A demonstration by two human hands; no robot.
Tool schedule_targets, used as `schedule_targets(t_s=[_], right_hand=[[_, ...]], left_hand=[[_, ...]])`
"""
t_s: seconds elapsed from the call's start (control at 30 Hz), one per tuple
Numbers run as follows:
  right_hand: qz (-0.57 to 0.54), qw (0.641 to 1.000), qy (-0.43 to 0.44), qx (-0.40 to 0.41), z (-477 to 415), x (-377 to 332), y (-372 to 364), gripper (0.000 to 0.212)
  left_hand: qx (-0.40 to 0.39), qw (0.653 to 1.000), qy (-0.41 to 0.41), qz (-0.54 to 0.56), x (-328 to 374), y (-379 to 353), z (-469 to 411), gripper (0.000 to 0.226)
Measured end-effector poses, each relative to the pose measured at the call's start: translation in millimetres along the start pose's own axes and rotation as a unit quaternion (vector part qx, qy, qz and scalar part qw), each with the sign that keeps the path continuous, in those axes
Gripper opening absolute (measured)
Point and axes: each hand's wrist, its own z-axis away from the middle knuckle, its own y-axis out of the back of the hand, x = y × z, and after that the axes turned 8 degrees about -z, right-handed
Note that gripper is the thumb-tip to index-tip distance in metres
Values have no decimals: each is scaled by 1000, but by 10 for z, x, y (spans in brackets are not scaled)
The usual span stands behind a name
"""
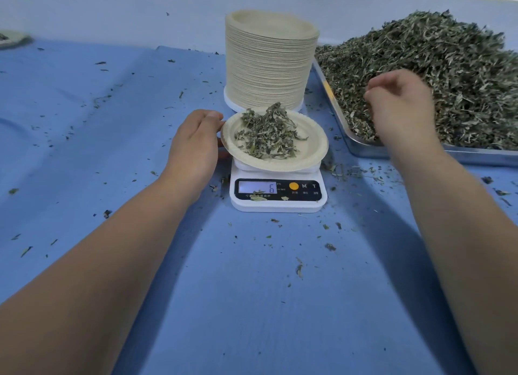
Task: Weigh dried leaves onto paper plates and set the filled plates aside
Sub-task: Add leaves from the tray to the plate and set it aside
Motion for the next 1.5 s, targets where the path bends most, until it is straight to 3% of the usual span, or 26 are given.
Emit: schedule_targets(t_s=[0.07, 0.13, 0.3, 0.4, 0.5, 0.63, 0.77, 0.87, 1.03, 1.23, 1.4, 1.5], right_hand=[[166, 984, 52, -47, 22, 121, 2, 22], [234, 966, 80, -74, 53, 192, -29, 30], [180, 957, 202, -100, 211, 43, -135, 29], [119, 934, 270, -200, 393, -110, -236, 34], [161, 899, 293, -283, 487, -148, -343, 40], [189, 896, 317, -248, 509, -100, -354, 49], [181, 927, 285, -163, 480, -100, -307, 49], [159, 939, 242, -187, 519, -158, -332, 31], [202, 923, 205, -255, 563, -190, -427, 45], [153, 942, 208, -215, 572, -161, -443, 7], [88, 960, 211, -162, 526, -217, -383, 6], [93, 958, 183, -199, 468, -189, -325, 8]], left_hand=[[0, 1000, 5, 4, -1, 2, -7, 22], [-1, 1000, 7, 3, -7, 1, -12, 22], [4, 1000, 13, -3, 9, 0, 0, 21], [2, 1000, 10, -14, 34, 14, 28, 22], [1, 997, -29, -70, 52, 39, 64, 26], [-15, 993, -50, -106, 78, 32, 101, 30], [-21, 992, -54, -109, 94, 19, 118, 29], [-18, 992, -51, -110, 99, 19, 113, 30], [-22, 991, -59, -116, 100, 16, 114, 32], [-30, 991, -70, -114, 108, 21, 145, 35], [-35, 986, -94, -133, 99, 24, 159, 32], [-53, 980, -107, -157, 124, 24, 184, 33]])
